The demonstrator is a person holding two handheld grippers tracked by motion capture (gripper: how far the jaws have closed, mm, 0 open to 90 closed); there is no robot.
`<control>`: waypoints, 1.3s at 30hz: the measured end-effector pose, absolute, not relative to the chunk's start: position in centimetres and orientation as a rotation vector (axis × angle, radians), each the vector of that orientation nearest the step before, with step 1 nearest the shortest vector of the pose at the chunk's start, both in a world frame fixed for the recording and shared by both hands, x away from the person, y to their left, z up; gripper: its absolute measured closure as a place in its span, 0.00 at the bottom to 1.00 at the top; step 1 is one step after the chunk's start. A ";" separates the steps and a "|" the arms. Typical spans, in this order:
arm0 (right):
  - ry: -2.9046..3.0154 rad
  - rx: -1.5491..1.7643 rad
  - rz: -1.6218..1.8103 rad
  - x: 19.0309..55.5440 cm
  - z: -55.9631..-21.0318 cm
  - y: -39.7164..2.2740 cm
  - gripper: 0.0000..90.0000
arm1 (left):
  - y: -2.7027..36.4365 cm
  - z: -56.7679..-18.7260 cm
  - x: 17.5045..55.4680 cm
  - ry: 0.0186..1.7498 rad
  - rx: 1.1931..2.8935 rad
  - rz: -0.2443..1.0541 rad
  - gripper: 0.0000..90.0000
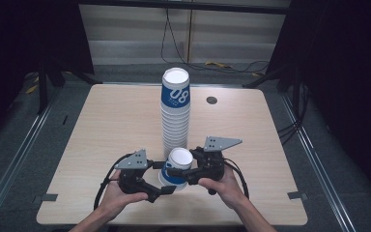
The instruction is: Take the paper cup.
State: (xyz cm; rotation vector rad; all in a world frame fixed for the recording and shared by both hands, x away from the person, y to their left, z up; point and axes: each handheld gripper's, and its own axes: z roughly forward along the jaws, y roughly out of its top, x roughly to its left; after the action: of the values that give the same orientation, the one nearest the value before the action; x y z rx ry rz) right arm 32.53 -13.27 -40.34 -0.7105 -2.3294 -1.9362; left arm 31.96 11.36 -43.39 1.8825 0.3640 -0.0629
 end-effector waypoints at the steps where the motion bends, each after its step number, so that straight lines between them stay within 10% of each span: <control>1: -2.334 -0.705 -1.945 32.5 -40.3 -13.2 0.32 | 11.4 -43.4 32.0 0.363 1.880 -0.065 0.16; 39: -2.339 -0.762 -1.909 32.3 -39.9 -12.4 0.17 | 11.5 -43.7 32.1 0.327 1.881 -0.043 0.25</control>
State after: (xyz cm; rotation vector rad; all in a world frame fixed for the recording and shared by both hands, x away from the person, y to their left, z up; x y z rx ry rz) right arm 32.27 -12.42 -39.93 -0.7617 -2.3387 -1.9086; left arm 32.11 11.48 -43.69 1.8811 0.3272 -0.0430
